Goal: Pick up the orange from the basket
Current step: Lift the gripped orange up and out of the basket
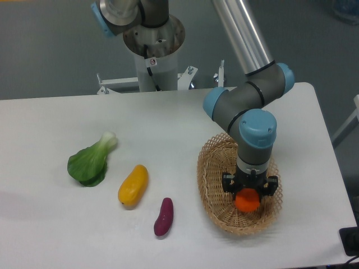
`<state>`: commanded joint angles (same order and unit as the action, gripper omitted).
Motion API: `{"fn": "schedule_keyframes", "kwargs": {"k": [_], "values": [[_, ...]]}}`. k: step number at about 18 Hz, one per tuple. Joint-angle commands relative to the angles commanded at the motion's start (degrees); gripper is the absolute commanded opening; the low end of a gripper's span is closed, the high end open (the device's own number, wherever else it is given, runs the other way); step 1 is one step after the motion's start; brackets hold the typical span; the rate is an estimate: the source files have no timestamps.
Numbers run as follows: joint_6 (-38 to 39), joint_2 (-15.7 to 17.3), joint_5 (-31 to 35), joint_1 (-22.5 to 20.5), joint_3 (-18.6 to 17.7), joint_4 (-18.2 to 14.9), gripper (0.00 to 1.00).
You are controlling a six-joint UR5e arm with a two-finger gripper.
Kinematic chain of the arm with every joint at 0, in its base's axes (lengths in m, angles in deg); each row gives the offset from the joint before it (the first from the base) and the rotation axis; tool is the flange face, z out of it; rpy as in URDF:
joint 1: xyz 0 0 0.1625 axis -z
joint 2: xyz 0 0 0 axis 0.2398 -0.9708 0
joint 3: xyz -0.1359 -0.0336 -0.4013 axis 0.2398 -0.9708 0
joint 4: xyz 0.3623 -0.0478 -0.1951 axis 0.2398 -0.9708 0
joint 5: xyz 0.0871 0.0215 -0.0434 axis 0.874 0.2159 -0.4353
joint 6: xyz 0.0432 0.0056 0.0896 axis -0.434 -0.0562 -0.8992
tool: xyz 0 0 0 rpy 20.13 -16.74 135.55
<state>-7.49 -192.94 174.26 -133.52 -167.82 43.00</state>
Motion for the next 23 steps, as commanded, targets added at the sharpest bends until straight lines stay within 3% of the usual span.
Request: {"fn": "schedule_keyframes", "kwargs": {"k": [6,8,11,14,23], "values": [[-6.51,7.82,-0.44,-0.62,1.5,-1.23,0.55],[-7.21,10.36,-0.44,-0.53,1.94,-4.38,0.55],[-12.47,14.06,-0.26,-1.05,3.96,-17.02,0.55],[-20.54,16.34,0.0,-3.94,4.84,-23.71,0.55],[-28.39,18.46,0.0,-7.82,4.93,-27.6,0.55]]}}
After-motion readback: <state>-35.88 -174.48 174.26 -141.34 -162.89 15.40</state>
